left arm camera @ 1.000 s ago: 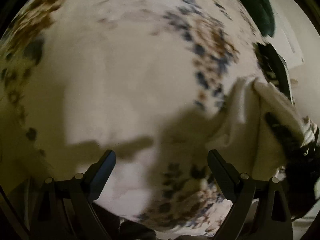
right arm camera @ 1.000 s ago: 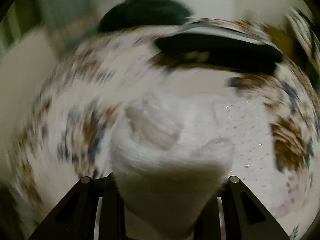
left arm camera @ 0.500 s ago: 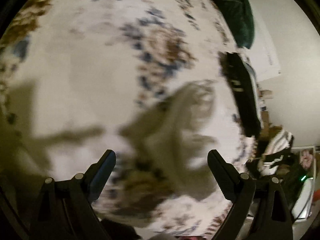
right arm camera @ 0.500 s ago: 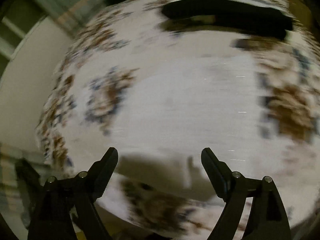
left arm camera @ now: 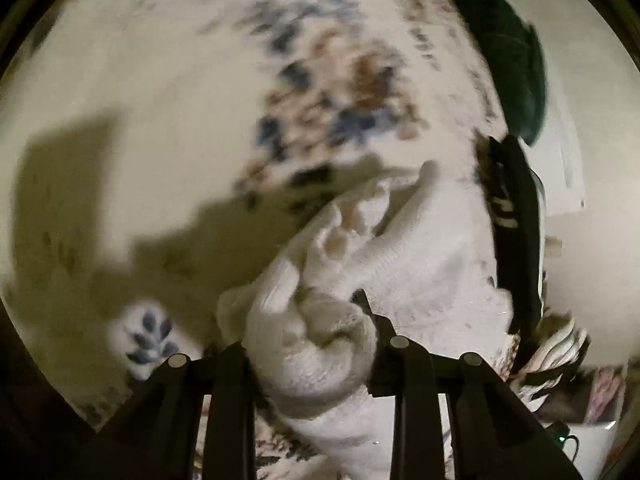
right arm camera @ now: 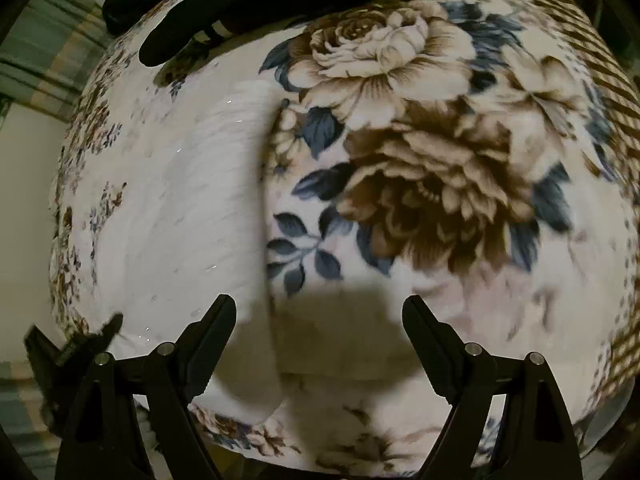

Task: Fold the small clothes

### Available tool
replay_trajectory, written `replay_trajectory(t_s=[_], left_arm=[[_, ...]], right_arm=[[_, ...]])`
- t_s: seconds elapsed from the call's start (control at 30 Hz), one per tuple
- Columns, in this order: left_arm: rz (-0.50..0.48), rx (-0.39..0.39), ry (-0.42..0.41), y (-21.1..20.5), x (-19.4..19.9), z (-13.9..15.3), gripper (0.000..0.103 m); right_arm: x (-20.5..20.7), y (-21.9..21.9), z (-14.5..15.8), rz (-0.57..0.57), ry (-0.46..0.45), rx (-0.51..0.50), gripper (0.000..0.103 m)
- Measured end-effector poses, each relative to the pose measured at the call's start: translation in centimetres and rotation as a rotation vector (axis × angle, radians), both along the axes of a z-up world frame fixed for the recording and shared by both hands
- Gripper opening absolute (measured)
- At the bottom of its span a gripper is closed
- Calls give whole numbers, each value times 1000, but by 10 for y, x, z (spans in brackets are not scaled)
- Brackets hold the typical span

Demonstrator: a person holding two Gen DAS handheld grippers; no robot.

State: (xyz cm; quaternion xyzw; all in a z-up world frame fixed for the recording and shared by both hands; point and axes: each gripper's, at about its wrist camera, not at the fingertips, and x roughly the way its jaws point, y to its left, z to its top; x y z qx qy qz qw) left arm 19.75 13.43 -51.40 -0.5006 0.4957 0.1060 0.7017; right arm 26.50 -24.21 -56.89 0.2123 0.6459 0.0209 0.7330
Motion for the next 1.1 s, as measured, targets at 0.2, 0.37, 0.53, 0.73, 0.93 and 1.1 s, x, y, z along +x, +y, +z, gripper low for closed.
replay_trajectory(t_s=[0.2,0.37,0.53,0.73,0.93,1.1], left_arm=[[7,-52,-128,-8,-16,19,83],[122,-165,-197,-30,-44,5,90],[168,-167,-192,-38,-27,-30,90],[237,-157,-231,-31,-16,-38,90],[122,-79,-204,-30,2,-25,69],[-178,-11,-200,-24,72,0,69]], right_arm=[[47,-4,-24,93,7,214,88],[90,-1,-56,159,24,400,93],[131,10,-98,195,62,582,93],[156,33,-111,190,43,652,63],[142,35,-104,128,12,618,22],[62,-7,-76,-11,2,617,22]])
